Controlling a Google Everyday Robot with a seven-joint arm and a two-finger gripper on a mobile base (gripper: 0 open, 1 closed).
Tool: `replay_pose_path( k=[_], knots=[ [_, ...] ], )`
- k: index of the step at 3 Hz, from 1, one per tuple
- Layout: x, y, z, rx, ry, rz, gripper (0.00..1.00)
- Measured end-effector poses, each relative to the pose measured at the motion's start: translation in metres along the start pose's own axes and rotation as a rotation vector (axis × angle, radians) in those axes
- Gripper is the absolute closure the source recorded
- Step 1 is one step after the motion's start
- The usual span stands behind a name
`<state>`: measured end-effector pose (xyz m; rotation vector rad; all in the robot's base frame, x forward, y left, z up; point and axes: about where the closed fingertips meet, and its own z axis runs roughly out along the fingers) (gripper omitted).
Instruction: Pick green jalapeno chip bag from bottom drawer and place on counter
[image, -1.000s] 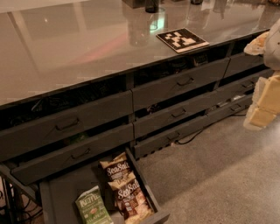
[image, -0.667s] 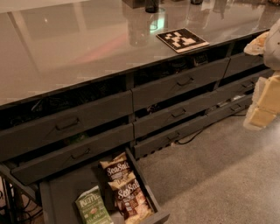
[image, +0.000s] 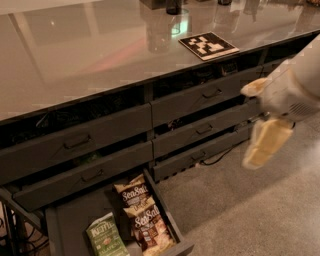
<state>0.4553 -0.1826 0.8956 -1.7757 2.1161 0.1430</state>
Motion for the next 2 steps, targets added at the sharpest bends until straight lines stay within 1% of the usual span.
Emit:
replay_pose_path(
  k=[1, 2],
  knots=[
    [-0.022, 0.003, 0.069, -0.029, -0.134, -0.074, 0.00],
    [-0.049, 0.014, 0.136, -0.057, -0.226, -0.156, 0.00]
  ],
)
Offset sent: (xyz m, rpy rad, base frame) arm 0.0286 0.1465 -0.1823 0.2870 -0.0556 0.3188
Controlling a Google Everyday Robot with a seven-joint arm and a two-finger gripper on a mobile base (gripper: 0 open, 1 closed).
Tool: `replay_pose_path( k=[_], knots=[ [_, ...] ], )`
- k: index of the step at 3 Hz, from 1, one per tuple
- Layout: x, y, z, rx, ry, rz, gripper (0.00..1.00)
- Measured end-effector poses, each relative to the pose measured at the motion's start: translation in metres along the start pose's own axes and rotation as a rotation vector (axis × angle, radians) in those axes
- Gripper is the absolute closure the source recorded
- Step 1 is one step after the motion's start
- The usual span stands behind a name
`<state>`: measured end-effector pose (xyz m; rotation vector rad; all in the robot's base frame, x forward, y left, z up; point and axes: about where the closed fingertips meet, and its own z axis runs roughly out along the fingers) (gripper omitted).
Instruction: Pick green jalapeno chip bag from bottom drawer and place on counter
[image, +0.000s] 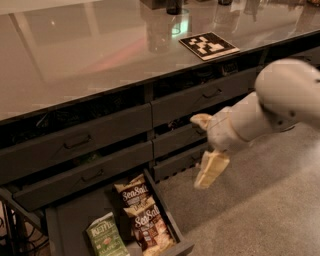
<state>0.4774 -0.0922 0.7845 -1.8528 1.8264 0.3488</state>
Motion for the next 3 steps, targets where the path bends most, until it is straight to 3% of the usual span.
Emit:
replay_pose_path(
  k=[1, 2, 3],
  knots=[
    [-0.004, 0.009, 0.067, -0.080, -0.059, -0.026, 0.00],
    [-0.003, 0.015, 0.107, -0.134, -0.073, -0.021, 0.00],
    [-0.003, 0.015, 0.107, -0.135, -0.073, -0.021, 0.00]
  ],
)
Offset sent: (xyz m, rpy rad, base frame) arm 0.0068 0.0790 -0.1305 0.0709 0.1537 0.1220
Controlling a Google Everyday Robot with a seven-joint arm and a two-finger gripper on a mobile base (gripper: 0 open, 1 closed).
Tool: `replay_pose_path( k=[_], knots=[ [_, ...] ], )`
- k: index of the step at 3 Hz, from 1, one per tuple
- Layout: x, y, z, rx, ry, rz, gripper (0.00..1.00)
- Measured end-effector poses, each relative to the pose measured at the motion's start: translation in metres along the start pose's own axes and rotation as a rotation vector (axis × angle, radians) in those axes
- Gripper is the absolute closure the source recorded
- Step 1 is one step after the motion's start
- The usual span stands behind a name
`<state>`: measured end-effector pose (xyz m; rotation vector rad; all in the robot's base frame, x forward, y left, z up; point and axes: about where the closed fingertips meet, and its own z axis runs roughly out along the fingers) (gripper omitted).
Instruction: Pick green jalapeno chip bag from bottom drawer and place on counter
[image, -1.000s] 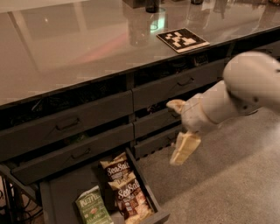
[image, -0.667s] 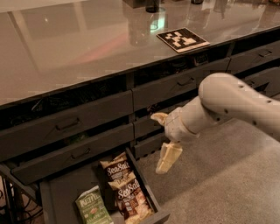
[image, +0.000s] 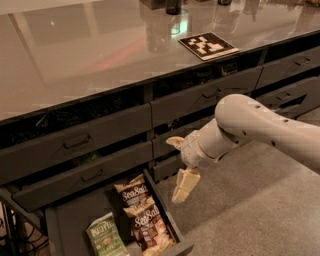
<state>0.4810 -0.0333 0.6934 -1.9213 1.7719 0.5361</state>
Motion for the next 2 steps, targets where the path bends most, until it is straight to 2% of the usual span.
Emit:
replay_pose_path(
  k=[1, 2],
  knots=[
    [-0.002, 0.008, 0.037, -0.097, -0.030, -0.023, 0.00],
    [-0.004, 0.029, 0.124, -0.243, -0.059, -0.053, 0.00]
  ],
)
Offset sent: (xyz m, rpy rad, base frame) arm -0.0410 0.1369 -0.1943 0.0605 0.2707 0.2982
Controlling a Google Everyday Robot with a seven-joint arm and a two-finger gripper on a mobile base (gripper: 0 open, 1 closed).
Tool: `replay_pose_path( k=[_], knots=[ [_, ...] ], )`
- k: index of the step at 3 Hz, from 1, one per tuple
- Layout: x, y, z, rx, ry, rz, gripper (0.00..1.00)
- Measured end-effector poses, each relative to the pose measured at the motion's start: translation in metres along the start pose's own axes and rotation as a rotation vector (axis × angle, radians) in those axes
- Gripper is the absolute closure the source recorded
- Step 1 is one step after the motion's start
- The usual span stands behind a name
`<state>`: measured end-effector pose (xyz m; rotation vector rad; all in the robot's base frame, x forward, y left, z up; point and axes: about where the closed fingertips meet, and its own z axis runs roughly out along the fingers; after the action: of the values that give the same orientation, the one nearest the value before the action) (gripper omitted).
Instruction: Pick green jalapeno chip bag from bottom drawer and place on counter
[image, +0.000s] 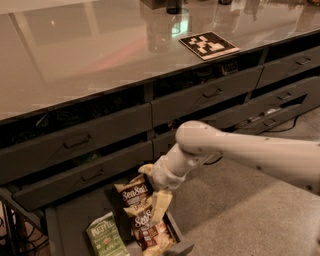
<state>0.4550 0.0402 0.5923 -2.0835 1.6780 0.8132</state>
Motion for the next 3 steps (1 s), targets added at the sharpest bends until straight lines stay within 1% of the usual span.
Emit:
replay_pose_path(
  k=[1, 2, 3],
  knots=[
    [0.016, -0.008, 0.091, -0.067, 0.018, -0.005, 0.00],
    [0.034, -0.021, 0.159, -0.047, 0.037, 0.004, 0.00],
    [0.051, -0.046, 0.210, 0.014, 0.049, 0.014, 0.00]
  ],
)
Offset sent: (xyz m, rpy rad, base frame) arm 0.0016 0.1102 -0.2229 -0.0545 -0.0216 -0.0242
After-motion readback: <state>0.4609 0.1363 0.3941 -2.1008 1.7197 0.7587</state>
